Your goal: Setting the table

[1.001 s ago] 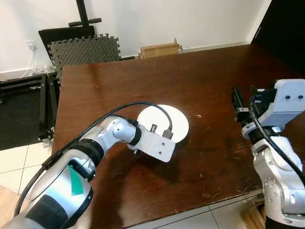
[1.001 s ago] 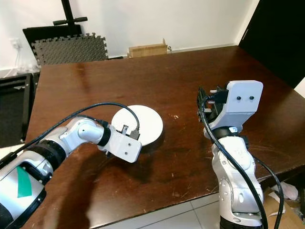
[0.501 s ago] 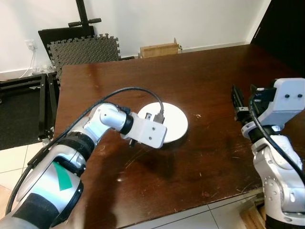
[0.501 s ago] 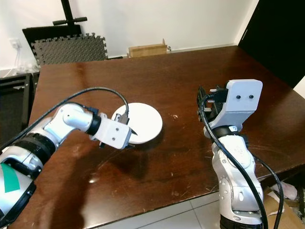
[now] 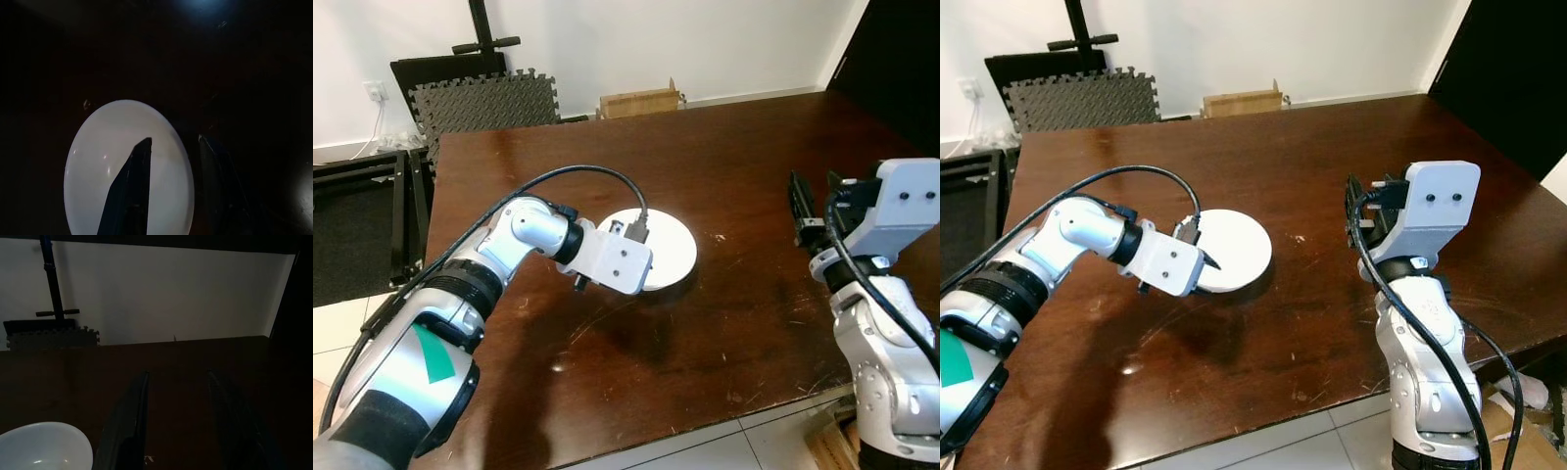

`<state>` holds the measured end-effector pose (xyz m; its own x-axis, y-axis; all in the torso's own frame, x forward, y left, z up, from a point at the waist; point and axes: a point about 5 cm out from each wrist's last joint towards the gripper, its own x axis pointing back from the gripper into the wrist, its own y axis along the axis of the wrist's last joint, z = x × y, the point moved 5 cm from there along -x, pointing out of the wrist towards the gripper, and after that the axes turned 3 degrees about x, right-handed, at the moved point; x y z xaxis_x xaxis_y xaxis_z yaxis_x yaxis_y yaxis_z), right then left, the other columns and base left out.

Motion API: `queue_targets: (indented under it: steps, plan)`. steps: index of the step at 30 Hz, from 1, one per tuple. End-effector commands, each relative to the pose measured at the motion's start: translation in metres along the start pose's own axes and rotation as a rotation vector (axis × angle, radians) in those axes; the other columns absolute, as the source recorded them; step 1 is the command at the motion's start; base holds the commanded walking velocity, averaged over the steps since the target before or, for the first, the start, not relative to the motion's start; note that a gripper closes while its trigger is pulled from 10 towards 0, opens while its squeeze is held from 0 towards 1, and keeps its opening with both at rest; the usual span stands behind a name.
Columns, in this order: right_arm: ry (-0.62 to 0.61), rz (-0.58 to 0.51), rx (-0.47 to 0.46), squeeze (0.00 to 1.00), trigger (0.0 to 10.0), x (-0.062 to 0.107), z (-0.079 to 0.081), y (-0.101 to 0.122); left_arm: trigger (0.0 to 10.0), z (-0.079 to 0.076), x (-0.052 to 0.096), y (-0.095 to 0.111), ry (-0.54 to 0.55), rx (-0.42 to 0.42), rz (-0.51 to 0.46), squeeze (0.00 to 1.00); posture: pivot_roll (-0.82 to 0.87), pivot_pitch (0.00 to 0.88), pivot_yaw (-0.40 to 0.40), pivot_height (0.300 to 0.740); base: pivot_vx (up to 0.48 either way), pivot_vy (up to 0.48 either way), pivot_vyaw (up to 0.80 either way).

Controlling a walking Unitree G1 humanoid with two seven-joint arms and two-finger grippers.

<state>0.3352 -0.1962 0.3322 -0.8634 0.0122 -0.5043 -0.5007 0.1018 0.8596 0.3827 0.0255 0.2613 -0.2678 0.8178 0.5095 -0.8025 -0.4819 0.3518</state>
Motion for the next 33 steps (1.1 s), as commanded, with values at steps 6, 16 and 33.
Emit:
queue_targets:
  steps: [6, 16, 33]
  plan:
    - [-0.011, 0.000, -0.003, 0.00, 10.0, 0.005, -0.001, 0.001, 10.0, -0.003, -0.009, -0.010, 0.015, -0.004, 0.062, 1.00, -0.05, 0.248, 0.064, 0.740, 0.000, 0.000, 0.00]
    - [-0.023, 0.003, 0.007, 0.00, 10.0, 0.007, -0.005, 0.001, 10.0, -0.014, -0.012, -0.023, -0.043, -0.027, 0.150, 0.00, -0.05, 0.249, 0.069, 0.740, 0.000, 0.000, 0.00]
    - [-0.025, -0.001, 0.009, 0.00, 10.0, 0.008, -0.005, 0.004, 0.0, -0.008, -0.032, -0.033, 0.104, -0.048, 0.243, 0.00, -0.06, 0.238, 0.072, 0.740, 0.000, 0.000, 0.00]
